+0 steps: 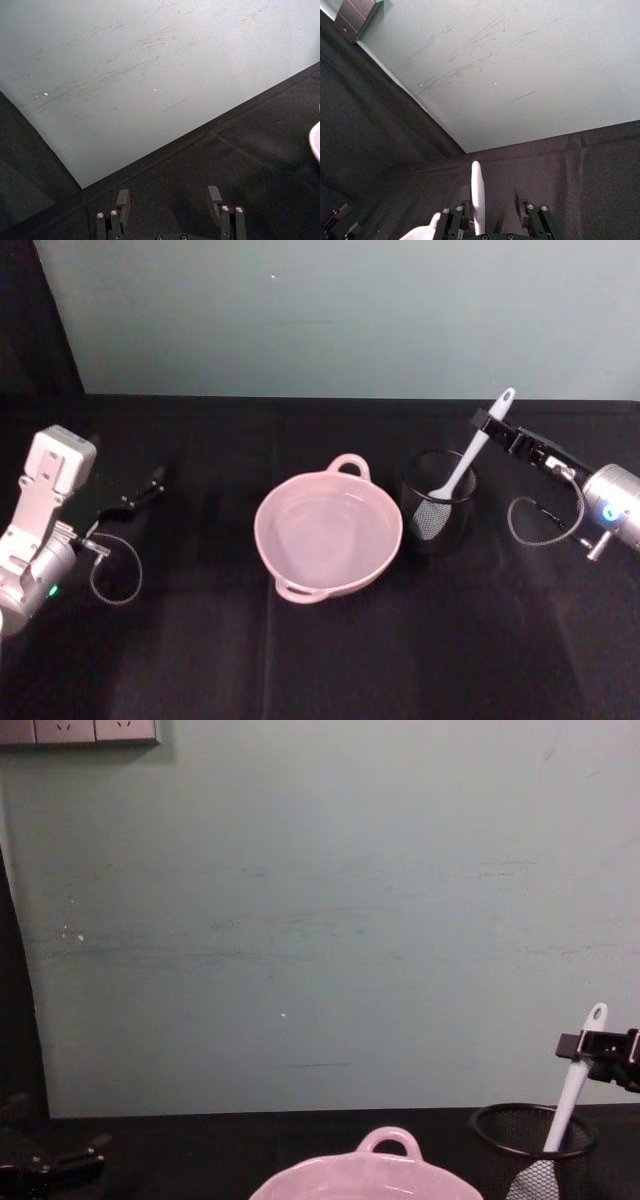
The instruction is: Use the one hand to pick up the spoon and stir the clear water in the bowl.
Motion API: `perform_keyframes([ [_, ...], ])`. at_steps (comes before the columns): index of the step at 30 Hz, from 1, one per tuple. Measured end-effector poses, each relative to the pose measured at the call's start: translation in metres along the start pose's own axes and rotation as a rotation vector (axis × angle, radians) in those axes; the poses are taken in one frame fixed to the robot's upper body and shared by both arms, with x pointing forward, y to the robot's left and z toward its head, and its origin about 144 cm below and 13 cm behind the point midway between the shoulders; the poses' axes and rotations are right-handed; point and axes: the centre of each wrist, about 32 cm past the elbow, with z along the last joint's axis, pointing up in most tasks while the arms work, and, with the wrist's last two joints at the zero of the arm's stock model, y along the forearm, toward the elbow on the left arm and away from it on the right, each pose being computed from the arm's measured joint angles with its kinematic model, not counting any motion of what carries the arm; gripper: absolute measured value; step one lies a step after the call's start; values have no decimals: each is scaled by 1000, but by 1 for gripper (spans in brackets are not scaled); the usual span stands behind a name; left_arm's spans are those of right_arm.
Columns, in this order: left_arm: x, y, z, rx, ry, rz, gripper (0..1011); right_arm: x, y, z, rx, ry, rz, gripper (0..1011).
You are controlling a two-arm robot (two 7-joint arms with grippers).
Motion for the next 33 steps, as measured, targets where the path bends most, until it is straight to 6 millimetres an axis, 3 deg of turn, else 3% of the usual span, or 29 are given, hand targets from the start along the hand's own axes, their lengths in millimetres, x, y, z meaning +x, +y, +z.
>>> perform_keyframes([
  [13, 0, 0, 0, 0, 0, 0, 1011, 0, 0, 0, -1, -1, -1, 165],
  [26, 0, 0, 0, 0, 0, 0, 1011, 0, 0, 0, -1, -1, -1, 130],
  [33, 0, 0, 0, 0, 0, 0, 1011, -15, -10, 8, 39, -119, 30, 129],
])
